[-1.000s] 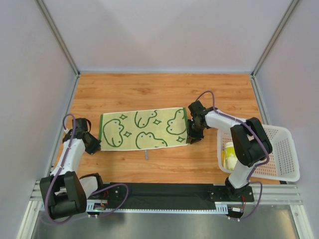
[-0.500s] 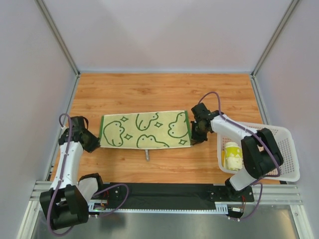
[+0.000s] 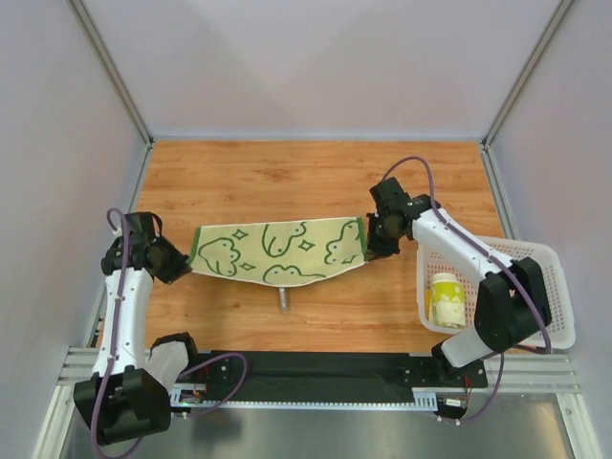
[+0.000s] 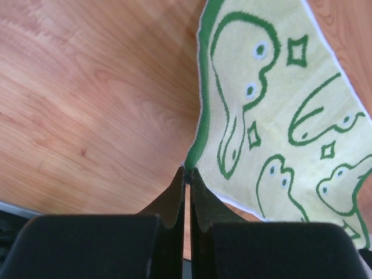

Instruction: Roll the towels

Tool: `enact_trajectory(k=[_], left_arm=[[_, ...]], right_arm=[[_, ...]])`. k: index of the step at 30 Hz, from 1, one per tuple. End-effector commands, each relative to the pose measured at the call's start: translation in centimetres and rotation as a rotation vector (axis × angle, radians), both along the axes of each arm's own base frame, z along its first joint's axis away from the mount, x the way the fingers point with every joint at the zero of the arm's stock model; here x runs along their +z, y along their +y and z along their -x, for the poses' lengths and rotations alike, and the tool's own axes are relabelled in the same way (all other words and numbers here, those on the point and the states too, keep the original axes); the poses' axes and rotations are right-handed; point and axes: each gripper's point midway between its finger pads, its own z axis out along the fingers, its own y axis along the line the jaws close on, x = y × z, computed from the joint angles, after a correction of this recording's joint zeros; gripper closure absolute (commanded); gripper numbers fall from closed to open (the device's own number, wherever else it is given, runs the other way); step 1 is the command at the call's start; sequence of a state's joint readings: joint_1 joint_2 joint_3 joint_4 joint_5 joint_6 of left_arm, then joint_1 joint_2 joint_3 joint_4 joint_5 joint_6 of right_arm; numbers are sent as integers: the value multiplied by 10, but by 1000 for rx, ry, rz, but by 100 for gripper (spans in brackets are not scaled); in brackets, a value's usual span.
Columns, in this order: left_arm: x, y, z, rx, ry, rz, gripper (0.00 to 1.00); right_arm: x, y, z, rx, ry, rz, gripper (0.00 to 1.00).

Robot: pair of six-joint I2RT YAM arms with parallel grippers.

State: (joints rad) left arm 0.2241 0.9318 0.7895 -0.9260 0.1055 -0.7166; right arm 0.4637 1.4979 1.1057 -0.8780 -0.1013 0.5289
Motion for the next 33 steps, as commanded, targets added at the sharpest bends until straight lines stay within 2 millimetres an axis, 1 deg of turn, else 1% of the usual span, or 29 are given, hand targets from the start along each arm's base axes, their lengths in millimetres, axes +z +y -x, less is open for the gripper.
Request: enact_trajectory(k=[1, 3, 4, 5, 6, 7, 8, 9, 10, 12, 13, 14, 15, 16, 18, 19, 20, 26, 28, 29, 30, 32, 33], left_arm=[[23, 6, -14, -48, -41, -44, 100], [29, 8, -21, -65, -40, -48, 100], [31, 6, -24, -100, -42, -44, 100], [33, 6, -28, -108, -35, -41, 100], [34, 5, -31, -124, -32, -34, 100], [34, 5, -33, -134, -26, -34, 100], [34, 7, -39, -150, -15, -36, 100], [33, 7, -41, -154, -8, -36, 100], [33, 8, -45, -167, 2, -39, 100], [33, 10, -50, -180, 7, -42, 100], [32, 11, -54, -183, 5, -46, 100], [29, 12, -57, -188, 16, -46, 100], [29, 14, -59, -192, 20, -52, 100], [27, 15, -61, -190, 24, -55, 100], [24, 17, -64, -187, 39, -61, 100], [23, 19, -66, -185, 38, -62, 100], [21, 19, -67, -183, 40, -62, 100], [19, 25, -77, -188, 39, -89, 100], [16, 28, -80, -187, 54, -99, 100], [14, 30, -84, -185, 67, -98, 100], [12, 30, -86, -186, 75, -93, 100], [8, 30, -93, -192, 93, -80, 100], [7, 30, -96, -198, 100, -72, 100]], right_arm=[[16, 2, -23, 4, -32, 15, 100], [22, 2, -34, -2, -40, 9, 100], [23, 3, -38, -4, -39, 3, 100], [19, 2, -43, -11, -27, 8, 100], [25, 3, -50, -12, -41, 9, 100], [25, 3, -54, -13, -41, 12, 100], [20, 3, -58, -13, -25, 20, 100], [24, 5, -64, -11, -33, 16, 100], [19, 6, -68, -13, -16, 22, 100], [18, 9, -72, -9, -10, 22, 100], [23, 10, -79, -10, -23, 19, 100], [23, 11, -81, -10, -22, 20, 100], [18, 11, -83, -11, -9, 27, 100], [20, 11, -87, -14, -15, 26, 100], [18, 9, -93, -21, -13, 28, 100], [13, 8, -94, -24, 0, 30, 100], [15, 7, -99, -30, -4, 28, 100], [3, 3, -111, -35, 18, 38, 100], [4, 5, -116, -35, 16, 36, 100], [-1, 5, -120, -36, 24, 40, 100], [3, 6, -124, -35, 17, 37, 100], [-3, 7, -130, -36, 31, 42, 100], [0, 8, -135, -38, 24, 40, 100]])
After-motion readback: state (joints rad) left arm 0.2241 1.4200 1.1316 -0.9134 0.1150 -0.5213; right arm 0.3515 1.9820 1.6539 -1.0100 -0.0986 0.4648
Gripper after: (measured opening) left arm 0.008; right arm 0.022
